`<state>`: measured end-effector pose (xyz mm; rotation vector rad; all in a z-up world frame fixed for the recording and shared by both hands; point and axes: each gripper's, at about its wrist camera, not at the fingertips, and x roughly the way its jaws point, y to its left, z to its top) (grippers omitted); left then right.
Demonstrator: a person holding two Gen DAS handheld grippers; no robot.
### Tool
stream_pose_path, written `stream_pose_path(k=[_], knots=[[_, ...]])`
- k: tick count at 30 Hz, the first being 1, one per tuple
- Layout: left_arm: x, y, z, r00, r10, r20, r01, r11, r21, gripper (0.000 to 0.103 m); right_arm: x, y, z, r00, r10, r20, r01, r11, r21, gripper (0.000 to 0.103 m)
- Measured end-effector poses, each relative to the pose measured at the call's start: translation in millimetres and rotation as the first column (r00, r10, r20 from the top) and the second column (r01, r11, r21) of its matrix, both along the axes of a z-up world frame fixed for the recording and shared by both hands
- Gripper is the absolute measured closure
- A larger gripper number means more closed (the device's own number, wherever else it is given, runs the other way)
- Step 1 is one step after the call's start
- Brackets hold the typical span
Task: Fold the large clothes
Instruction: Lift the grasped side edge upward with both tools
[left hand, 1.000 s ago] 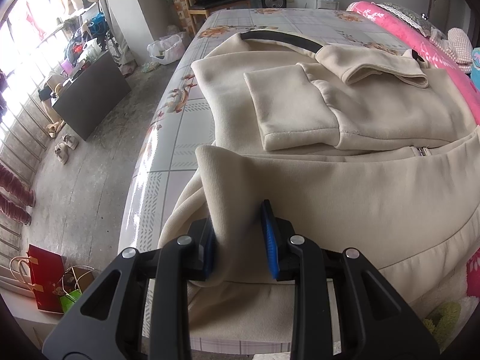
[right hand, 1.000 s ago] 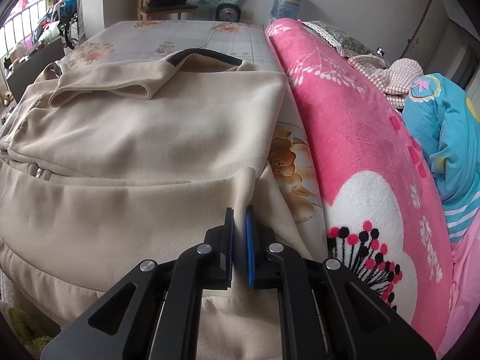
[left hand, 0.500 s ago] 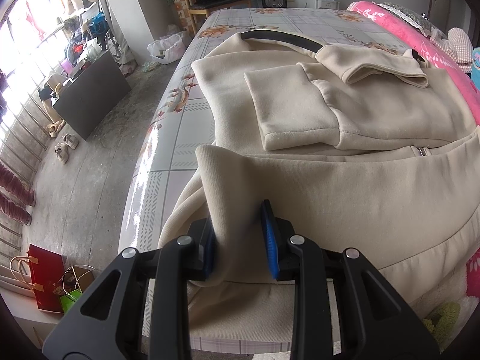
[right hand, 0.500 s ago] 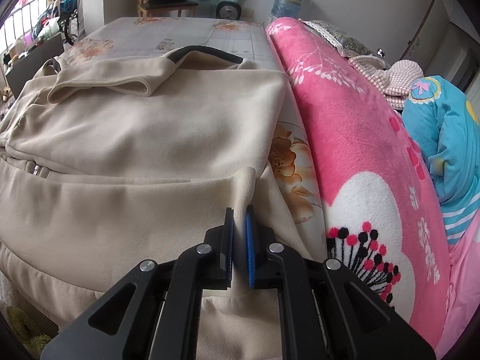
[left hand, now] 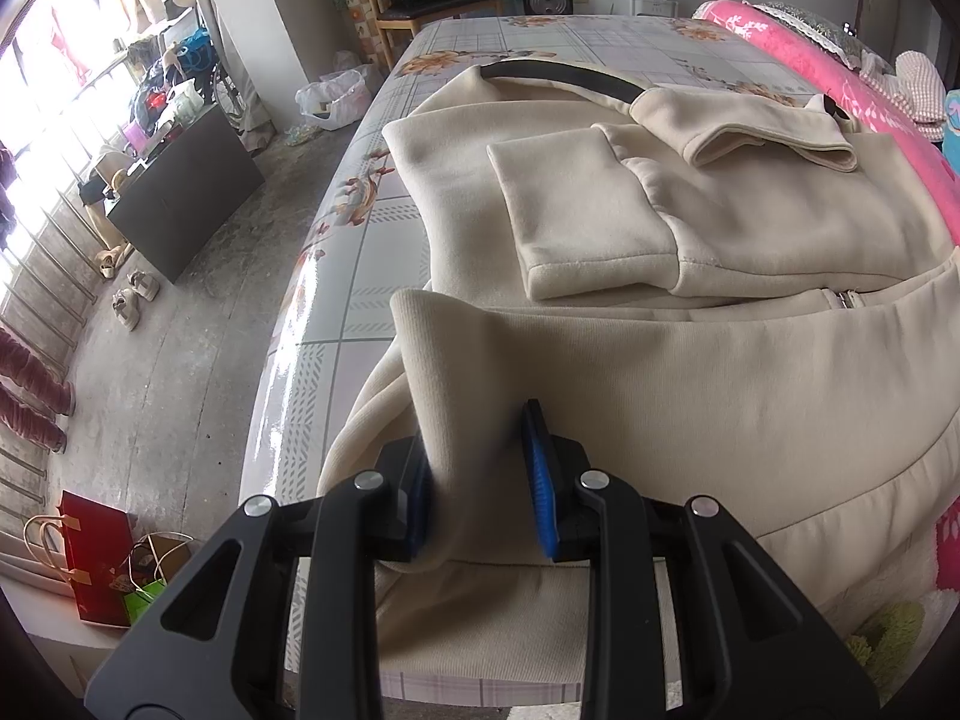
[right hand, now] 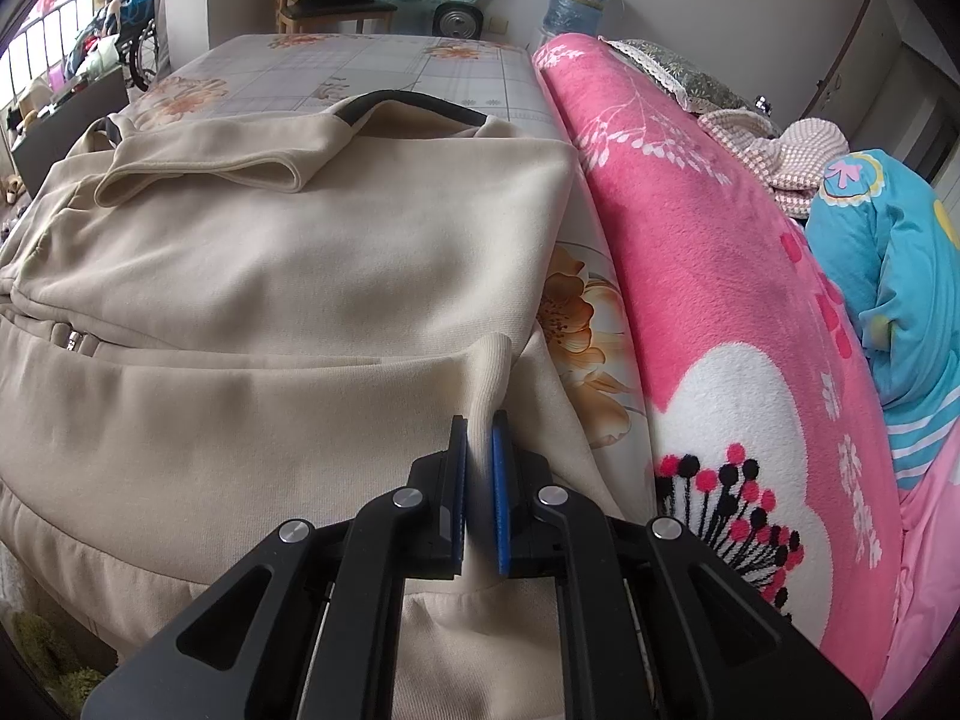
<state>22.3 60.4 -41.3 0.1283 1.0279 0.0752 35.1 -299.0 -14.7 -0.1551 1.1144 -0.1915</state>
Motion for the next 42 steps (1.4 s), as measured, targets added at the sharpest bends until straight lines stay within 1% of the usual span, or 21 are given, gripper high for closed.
stream_pose_path(k=[4,7,9,11,14,20,24,27,29,34,36,39,42], knots=[[-1.8,0.3,0.8,1.0,0.002,0.003,-0.002,1.0,-0.002,0.077,-0.2,-0.8,-0.1,1.0,0.001,0.004,-0.001,1.0,0.008,0.095],[-2.7,0.9,2.0,1.0,0.005,0.007,-0.005,1.0,-0.006,0.077,-1.4,-4.4,2.3,1.0,-0.008,0.015,0.007,0.999,0.043,0.096],[-4.3,1.6,2.9,1.0,0.005,0.013,-0.005,1.0,-0.004,0.08,-3.0,-6.3,5.3,1.0,-0.013,0.025,0.012,0.998,0.063,0.096],[-5.4,1.3,4.1,1.0,0.004,0.021,-0.004,1.0,0.0,0.087,-5.1,-6.5,9.5,0.999,-0.014,0.037,0.012,0.997,0.073,0.096],[-10.2,1.9,9.9,0.999,0.008,0.042,-0.007,1.0,-0.007,0.094,-10.3,-4.8,17.9,0.998,-0.011,0.061,0.006,0.997,0.076,0.097],[-23.8,-1.5,22.9,0.996,0.002,0.087,-0.002,1.0,0.004,0.097,-24.8,-4.2,35.3,0.993,-0.01,0.115,0.0,0.996,0.086,0.097],[-38.5,-1.4,36.7,0.99,0.003,0.139,-0.002,1.0,-0.007,0.098,-38.7,-1.9,48.1,0.989,-0.006,0.15,-0.007,0.996,0.084,0.097],[-60.0,1.7,51.8,0.978,-0.009,0.206,0.02,0.999,-0.05,0.098,-53.8,-0.4,60.0,0.983,-0.004,0.183,-0.01,0.997,0.073,0.097],[-76.5,4.0,62.9,0.966,-0.022,0.257,0.042,0.996,-0.073,0.098,-66.0,-1.4,69.2,0.977,-0.018,0.212,0.0,0.997,0.082,0.097],[-105.7,7.6,88.9,0.937,-0.025,0.349,0.073,0.989,-0.127,0.098,-89.5,-6.3,90.0,0.958,-0.054,0.281,0.023,0.994,0.11,0.097],[-110.2,8.3,99.1,0.927,-0.021,0.375,0.078,0.988,-0.136,0.098,-94.5,-8.1,97.2,0.951,-0.064,0.302,0.029,0.992,0.121,0.097],[-106.5,9.8,112.5,0.915,-0.016,0.404,0.089,0.983,-0.163,0.098,-94.8,-10.7,107.2,0.942,-0.069,0.328,0.028,0.991,0.128,0.097],[-96.8,8.2,122.9,0.903,-0.026,0.429,0.1,0.983,-0.152,0.098,-87.2,-13.9,117.1,0.932,-0.072,0.354,0.026,0.991,0.134,0.097]])
